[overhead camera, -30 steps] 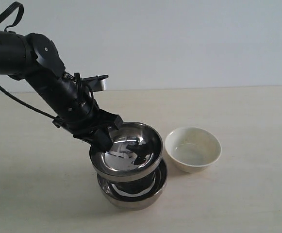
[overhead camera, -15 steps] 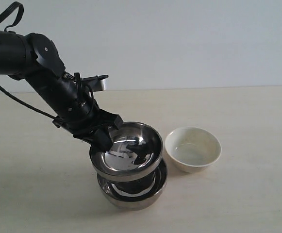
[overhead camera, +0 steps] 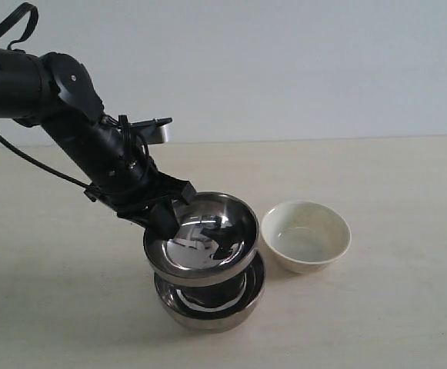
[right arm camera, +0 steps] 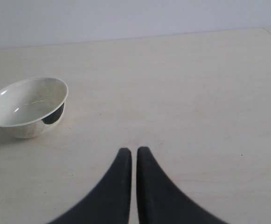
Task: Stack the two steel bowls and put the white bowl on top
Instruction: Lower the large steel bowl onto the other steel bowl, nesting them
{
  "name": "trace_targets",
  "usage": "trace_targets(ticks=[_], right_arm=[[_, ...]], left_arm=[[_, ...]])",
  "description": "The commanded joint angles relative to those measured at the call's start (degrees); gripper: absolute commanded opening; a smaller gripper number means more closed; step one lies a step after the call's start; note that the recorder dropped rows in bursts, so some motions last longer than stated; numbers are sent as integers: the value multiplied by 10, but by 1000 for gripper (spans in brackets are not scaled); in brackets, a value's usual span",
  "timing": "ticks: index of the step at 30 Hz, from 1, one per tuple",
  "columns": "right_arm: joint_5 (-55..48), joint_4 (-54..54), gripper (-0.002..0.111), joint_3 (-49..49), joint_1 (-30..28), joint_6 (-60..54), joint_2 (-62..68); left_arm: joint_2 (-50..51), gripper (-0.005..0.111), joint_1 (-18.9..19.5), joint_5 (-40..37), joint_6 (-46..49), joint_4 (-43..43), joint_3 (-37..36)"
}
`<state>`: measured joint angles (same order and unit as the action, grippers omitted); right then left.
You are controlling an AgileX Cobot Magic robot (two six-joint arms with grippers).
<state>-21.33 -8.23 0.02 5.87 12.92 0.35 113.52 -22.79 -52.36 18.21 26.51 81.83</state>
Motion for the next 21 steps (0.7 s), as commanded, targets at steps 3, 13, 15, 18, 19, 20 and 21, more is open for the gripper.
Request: trace_targets(ticks=[3,13,15,18,19,20,21], right_arm=[[2,-1,0,0,-1,0,-3],[2,-1,0,0,-1,0,-3],[2,-1,0,0,-1,0,-3],[2,-1,0,0,-1,0,-3],[2,-1,0,0,-1,0,-3],[2,-1,0,0,-1,0,-3],[2,-1,0,0,-1,0,-3]], left_arm=[[5,4,-6,4,-7,6,1],[38,4,-6,14,4,13,1],[36,4,-6,4,11,17,1],[35,4,-6,-3,17,17,1],[34,4,-6,-3,17,17,1],[32,4,-6,-1,17,17,1],[29,4,-6,1,17,17,1]])
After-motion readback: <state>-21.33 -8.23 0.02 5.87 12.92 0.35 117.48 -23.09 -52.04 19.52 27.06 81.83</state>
